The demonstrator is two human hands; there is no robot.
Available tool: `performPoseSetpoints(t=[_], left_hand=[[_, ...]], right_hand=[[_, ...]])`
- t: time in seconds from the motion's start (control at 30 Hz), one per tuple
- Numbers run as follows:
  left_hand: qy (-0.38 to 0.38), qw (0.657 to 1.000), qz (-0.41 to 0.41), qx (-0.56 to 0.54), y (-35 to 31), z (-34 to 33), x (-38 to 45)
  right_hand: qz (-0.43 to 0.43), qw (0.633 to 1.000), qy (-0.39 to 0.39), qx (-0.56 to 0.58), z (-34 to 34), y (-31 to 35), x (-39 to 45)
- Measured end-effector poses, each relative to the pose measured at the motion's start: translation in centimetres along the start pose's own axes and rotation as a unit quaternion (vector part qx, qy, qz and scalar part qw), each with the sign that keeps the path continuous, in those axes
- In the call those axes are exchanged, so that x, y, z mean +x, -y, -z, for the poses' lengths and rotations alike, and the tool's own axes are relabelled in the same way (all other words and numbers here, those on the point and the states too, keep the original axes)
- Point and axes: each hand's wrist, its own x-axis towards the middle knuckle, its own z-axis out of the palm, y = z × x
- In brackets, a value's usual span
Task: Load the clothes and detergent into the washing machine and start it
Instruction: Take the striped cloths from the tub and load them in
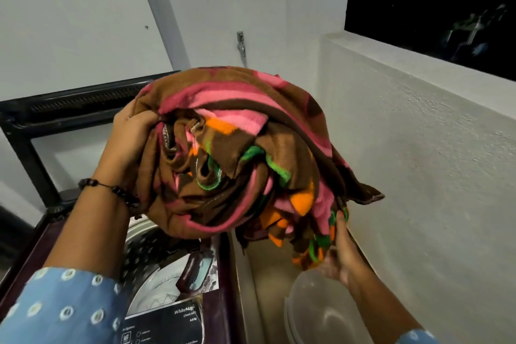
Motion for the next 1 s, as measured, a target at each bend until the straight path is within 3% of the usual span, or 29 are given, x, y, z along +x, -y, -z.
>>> performPoseSetpoints(t=[0.1,0.23,0.4,0.47,0.53,0.63,0.8,1.0], left_hand=[[-0.028,0.999,0.027,-0.013,0.0,0.4,0.6],[-0.046,0.994,0.056,-0.078,0.1,1.1,1.2],[-0.039,0.993,0.073,-0.090,-0.1,1.5,1.1],[-0.034,0.993,0.074,-0.084,-0.2,1.6,0.8],[-0.029,0.993,0.074,-0.081,-0.2,1.8,0.6],[-0.009,0.992,0.096,-0.086,0.0,2.3,0.1],[0.000,0.996,0.090,-0.019,0.3,3.1,-0.1],[0.022,0.991,0.068,0.114,0.5,3.8,-0.2]], right_hand=[[-0.081,0.994,0.054,0.040,0.0,-2.4,0.3],[-0.118,0.975,0.155,0.108,-0.4,-2.8,0.3],[-0.035,0.963,0.265,0.036,-2.3,0.4,-1.5],[0.016,0.951,0.302,0.058,-2.7,2.1,-2.0],[0.068,0.949,0.293,0.094,-2.7,3.6,-1.9],[0.133,0.956,0.201,0.170,-2.3,5.9,-1.0],[0.187,0.907,0.235,0.295,-0.6,9.4,-1.5],[0.206,0.933,0.201,0.218,0.8,10.1,-2.0]])
